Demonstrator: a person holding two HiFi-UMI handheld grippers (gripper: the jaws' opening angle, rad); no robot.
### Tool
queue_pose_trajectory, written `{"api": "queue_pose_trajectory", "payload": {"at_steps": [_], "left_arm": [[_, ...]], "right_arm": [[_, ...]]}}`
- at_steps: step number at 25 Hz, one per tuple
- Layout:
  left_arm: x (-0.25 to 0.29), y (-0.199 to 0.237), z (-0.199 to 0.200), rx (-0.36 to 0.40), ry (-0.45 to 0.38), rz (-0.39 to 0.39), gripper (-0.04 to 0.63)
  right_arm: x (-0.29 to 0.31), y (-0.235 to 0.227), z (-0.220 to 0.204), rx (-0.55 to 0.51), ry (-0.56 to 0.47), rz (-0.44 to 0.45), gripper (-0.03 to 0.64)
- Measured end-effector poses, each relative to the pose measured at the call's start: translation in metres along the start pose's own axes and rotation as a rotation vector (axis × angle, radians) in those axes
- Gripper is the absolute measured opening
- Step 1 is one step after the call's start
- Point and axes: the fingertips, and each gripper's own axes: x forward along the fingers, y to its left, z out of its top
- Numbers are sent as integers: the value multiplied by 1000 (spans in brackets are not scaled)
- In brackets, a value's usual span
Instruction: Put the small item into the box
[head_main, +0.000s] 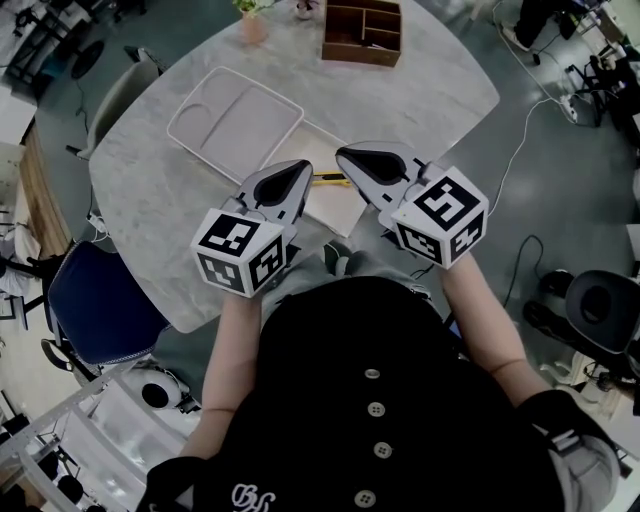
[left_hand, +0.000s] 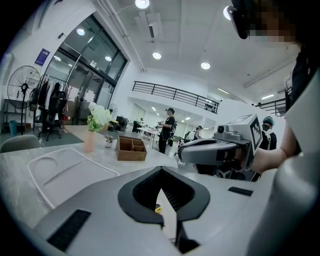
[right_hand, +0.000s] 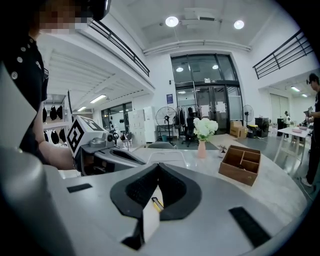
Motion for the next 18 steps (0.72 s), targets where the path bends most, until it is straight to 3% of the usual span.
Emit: {"api": "queue_pose_trajectory", "payload": {"at_steps": [18], "left_arm": [[4, 4, 1, 5, 27, -7, 17]], "right_arm": [[3, -10, -10, 62, -3, -14, 2]]}}
